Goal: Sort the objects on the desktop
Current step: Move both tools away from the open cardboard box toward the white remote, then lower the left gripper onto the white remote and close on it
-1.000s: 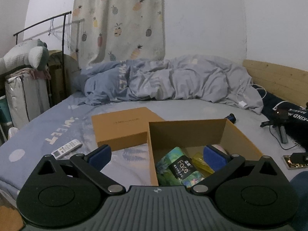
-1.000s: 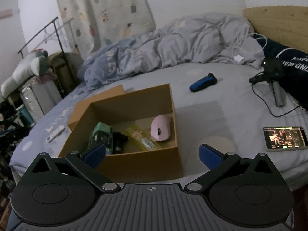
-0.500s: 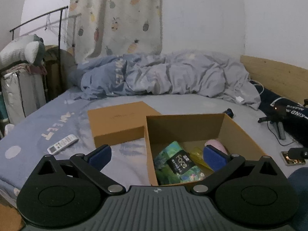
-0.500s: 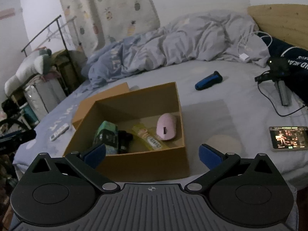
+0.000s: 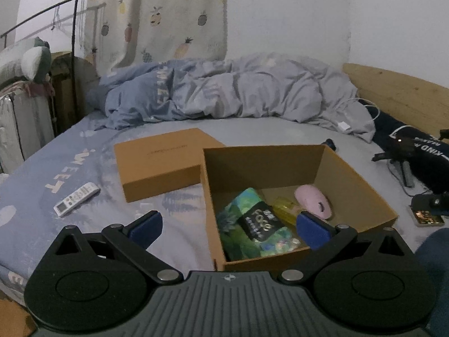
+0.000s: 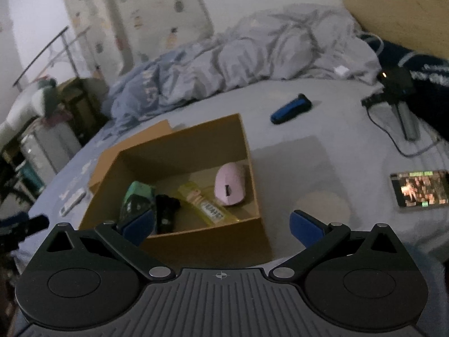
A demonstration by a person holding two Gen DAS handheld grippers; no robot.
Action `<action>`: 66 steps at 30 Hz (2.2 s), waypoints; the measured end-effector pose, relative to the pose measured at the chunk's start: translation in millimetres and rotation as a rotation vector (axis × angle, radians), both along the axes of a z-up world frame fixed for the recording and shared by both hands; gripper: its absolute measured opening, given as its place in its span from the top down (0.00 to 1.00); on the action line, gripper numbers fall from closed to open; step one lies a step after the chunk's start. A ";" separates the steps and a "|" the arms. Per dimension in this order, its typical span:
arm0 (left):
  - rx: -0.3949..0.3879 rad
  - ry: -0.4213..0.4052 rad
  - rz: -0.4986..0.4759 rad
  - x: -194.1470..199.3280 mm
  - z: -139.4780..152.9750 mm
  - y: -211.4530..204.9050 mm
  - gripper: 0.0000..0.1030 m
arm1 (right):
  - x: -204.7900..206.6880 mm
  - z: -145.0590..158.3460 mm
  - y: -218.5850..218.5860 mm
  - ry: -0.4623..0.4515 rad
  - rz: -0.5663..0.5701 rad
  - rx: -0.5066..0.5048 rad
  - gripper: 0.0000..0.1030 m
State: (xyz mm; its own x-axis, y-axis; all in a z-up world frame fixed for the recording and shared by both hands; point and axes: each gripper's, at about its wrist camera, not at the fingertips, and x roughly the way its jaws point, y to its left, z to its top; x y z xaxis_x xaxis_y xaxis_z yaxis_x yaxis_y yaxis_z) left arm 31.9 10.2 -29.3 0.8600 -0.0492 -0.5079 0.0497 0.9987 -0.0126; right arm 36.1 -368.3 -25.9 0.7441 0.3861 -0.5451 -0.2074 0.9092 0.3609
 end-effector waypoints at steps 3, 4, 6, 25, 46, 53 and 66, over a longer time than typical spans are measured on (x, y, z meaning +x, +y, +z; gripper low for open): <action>-0.021 0.021 0.029 5.8 -2.8 9.8 0.00 | 10.4 1.7 7.3 0.010 -0.030 0.035 0.00; -0.041 0.030 0.033 7.1 -2.7 14.1 0.00 | 13.8 4.1 10.6 0.007 -0.032 0.037 0.00; -0.094 0.042 0.043 8.7 -1.5 24.5 0.00 | 20.4 13.3 19.0 -0.012 -0.025 0.029 0.00; -0.073 -0.025 0.037 69.5 34.1 93.8 0.00 | 77.4 68.5 85.6 -0.066 0.018 0.069 0.00; 0.091 -0.028 0.076 116.2 44.7 172.5 0.00 | 130.4 91.8 267.7 0.056 0.230 0.151 0.00; 0.138 -0.001 0.088 142.1 31.0 198.6 0.00 | 145.2 73.6 317.7 0.084 0.217 0.130 0.00; 0.122 0.097 0.032 188.9 -35.4 255.5 0.00 | 156.4 8.3 388.6 0.156 0.200 0.028 0.00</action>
State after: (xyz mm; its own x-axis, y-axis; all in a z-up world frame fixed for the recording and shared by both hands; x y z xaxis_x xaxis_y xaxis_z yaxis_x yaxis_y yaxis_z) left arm 220.9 265.7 -64.7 0.8068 0.0446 -0.5892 0.0225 0.9941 0.1062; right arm 192.5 20.3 -17.6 0.5591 0.5336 -0.6346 -0.3217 0.8450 0.4271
